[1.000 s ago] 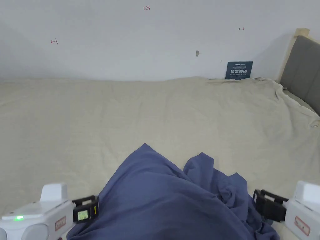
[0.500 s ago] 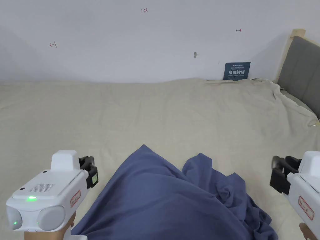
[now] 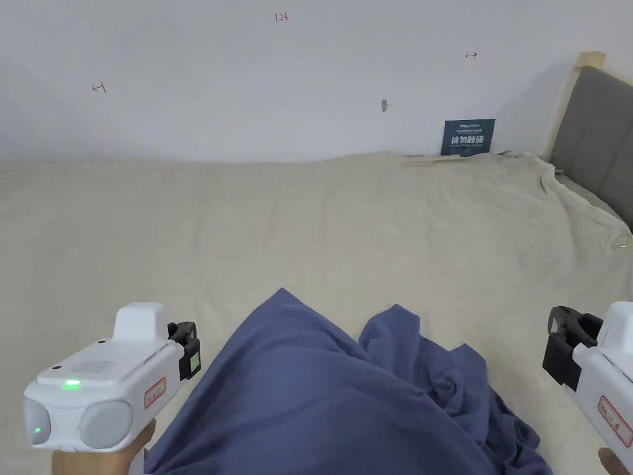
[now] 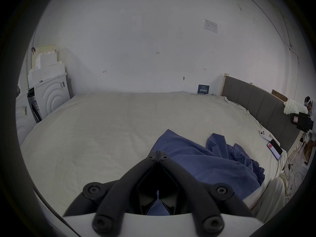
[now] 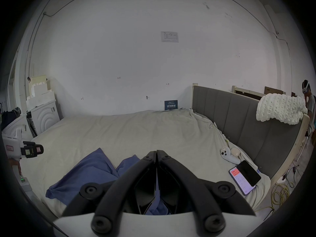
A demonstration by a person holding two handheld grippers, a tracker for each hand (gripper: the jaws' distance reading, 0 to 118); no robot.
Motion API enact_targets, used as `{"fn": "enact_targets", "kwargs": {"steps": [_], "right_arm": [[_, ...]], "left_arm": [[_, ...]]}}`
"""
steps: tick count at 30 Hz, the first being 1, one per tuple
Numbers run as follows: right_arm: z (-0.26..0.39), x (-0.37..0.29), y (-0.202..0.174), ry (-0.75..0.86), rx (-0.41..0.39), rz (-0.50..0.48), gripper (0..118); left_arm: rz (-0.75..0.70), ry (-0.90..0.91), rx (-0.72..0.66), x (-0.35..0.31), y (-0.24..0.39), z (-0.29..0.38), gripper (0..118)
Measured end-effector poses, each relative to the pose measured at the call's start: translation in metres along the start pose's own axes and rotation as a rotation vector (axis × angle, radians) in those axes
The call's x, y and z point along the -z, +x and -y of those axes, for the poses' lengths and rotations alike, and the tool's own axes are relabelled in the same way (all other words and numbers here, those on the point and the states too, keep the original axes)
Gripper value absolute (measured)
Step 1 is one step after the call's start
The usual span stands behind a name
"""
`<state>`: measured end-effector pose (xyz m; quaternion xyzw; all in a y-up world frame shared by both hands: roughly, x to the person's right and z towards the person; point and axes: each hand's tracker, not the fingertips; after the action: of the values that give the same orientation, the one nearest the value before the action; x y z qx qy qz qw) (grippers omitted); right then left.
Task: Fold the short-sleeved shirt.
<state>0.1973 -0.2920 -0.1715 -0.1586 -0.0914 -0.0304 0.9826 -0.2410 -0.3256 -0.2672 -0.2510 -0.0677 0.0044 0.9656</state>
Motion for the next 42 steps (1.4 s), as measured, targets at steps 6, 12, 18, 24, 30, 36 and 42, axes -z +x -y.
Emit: {"fn": "enact_targets", "kwargs": {"steps": [6, 12, 18, 24, 30, 36, 42], "right_arm": [[-0.001, 0.02, 0.002, -0.017, 0.003, 0.008, 0], [0.0, 0.048, 0.002, -0.048, 0.004, 0.018, 0], [0.006, 0.085, 0.004, -0.1, -0.002, 0.026, 0], [0.017, 0.117, 0.008, -0.141, 0.001, 0.038, 0], [0.028, 0.135, 0.011, -0.18, 0.01, 0.051, 0], [0.04, 0.134, 0.017, -0.217, 0.006, 0.06, 0], [0.047, 0.132, 0.021, -0.255, 0.018, 0.063, 0]], "left_arm": [[0.032, -0.084, 0.021, 0.055, -0.004, -0.033, 0], [0.065, -0.196, 0.04, 0.14, -0.004, -0.063, 0], [0.083, -0.345, -0.005, 0.241, -0.005, -0.071, 84], [0.041, -0.464, 0.052, 0.321, 0.008, -0.054, 95], [0.024, -0.544, 0.137, 0.364, 0.031, -0.026, 86], [0.027, -0.542, 0.139, 0.359, 0.04, -0.023, 50], [0.05, -0.511, 0.209, 0.337, 0.052, -0.016, 0]]}}
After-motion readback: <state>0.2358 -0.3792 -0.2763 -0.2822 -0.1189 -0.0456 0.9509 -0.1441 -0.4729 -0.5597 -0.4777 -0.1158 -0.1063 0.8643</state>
